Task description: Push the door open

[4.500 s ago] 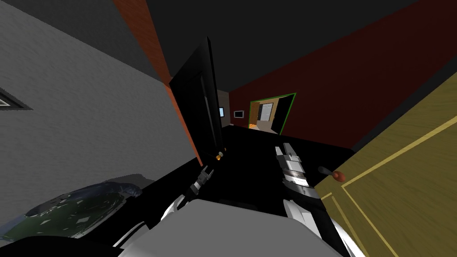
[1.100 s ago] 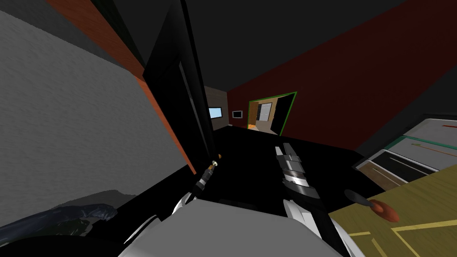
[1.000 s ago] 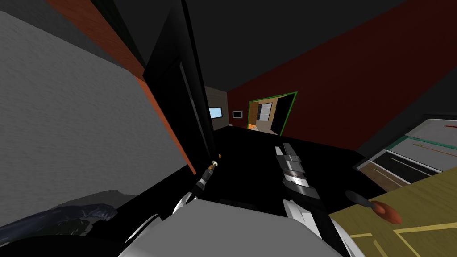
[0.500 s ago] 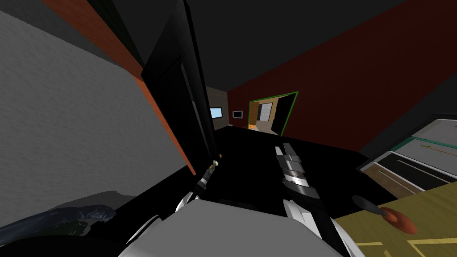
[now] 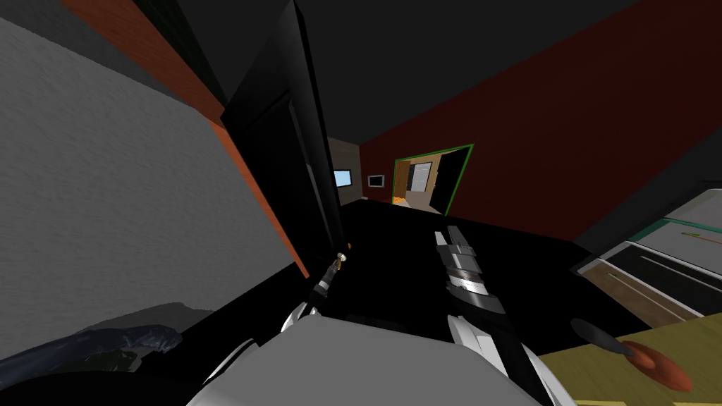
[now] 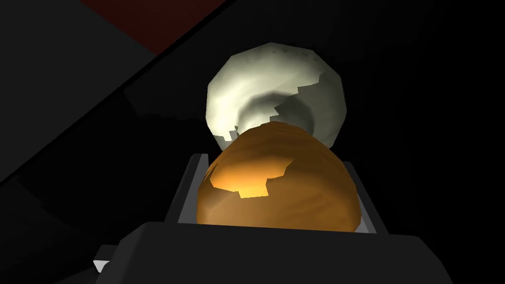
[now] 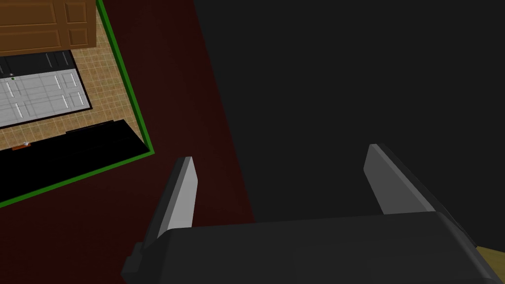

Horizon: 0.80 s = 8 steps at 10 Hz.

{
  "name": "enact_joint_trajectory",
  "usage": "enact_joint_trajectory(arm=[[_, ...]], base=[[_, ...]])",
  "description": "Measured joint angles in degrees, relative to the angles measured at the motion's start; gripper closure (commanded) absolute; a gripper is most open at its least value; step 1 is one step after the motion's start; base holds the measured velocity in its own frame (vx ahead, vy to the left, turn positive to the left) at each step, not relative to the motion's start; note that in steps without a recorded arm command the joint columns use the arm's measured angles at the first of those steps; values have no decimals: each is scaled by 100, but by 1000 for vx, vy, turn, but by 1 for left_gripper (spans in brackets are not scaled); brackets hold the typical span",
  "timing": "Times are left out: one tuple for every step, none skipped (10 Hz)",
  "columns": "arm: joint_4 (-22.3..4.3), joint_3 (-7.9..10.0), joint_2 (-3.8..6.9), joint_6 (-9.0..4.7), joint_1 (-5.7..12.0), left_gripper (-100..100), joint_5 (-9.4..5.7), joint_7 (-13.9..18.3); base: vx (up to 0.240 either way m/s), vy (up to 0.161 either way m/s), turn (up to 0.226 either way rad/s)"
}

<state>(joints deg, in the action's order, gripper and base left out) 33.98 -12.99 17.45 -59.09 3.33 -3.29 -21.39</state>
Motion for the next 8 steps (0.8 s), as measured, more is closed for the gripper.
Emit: enact_joint_trajectory(arm=[[65,-1,-11,38,-23,100,-31,133],[-23,-4,-44,25,47,100,-77,290],[27,-2,-51,54,35,100,-105,407],[-12,1,-91,59,73,100,-153,548],[-37,1,-108,52,92,100,-179,652],[-18,-1,-129,71,84,100,-226,795],[-11,-6,-163,110,97,100,-292,960],[-48,-8,-184,115,130,100,-324,1100]], base=[[46,-7,15],[34,-3,5],[31,1,20],[30,-2,1],[41,1,15],[56,2,29],[52,-3,6],[53,-3,15]])
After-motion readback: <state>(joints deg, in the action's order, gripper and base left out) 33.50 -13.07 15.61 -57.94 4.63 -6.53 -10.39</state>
